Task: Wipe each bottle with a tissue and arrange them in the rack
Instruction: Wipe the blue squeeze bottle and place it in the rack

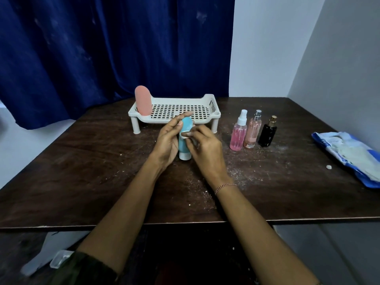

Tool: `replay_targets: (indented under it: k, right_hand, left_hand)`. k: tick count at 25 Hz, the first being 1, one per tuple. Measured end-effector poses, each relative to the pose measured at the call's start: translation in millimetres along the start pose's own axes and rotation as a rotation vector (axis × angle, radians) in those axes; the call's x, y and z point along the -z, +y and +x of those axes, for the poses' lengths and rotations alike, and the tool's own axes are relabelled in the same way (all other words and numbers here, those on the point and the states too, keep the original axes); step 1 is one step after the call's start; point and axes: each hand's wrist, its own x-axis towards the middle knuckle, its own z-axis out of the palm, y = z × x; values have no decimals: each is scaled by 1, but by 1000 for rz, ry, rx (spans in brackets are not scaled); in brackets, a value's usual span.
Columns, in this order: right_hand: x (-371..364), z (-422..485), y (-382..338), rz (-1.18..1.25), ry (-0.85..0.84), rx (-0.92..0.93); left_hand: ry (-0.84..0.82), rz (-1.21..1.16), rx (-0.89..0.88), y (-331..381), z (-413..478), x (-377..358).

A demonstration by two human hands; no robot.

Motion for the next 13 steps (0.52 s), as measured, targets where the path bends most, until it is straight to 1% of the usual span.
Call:
replay_targets:
  k: [2, 6, 7, 10, 11, 13]
  right_hand:
    - [0, 0, 0, 0, -6, 17]
    - [4, 3, 3, 65, 108, -120]
    - [4, 3, 3, 63, 111, -111]
    - [1, 2, 0, 49, 62, -5]
    - [1, 2, 1, 51, 59, 1]
    - [3, 3, 4, 27, 93, -55]
  left_hand:
    - [-2, 4, -4, 1, -1, 0]
    - [10, 34, -5, 2, -2, -5]
    - [21, 45, -7, 2, -2, -6]
    - [25, 70, -22, 2, -3, -6]
    - [24, 72, -24, 3, -3, -7]
    - [39, 61, -16, 4, -4, -10]
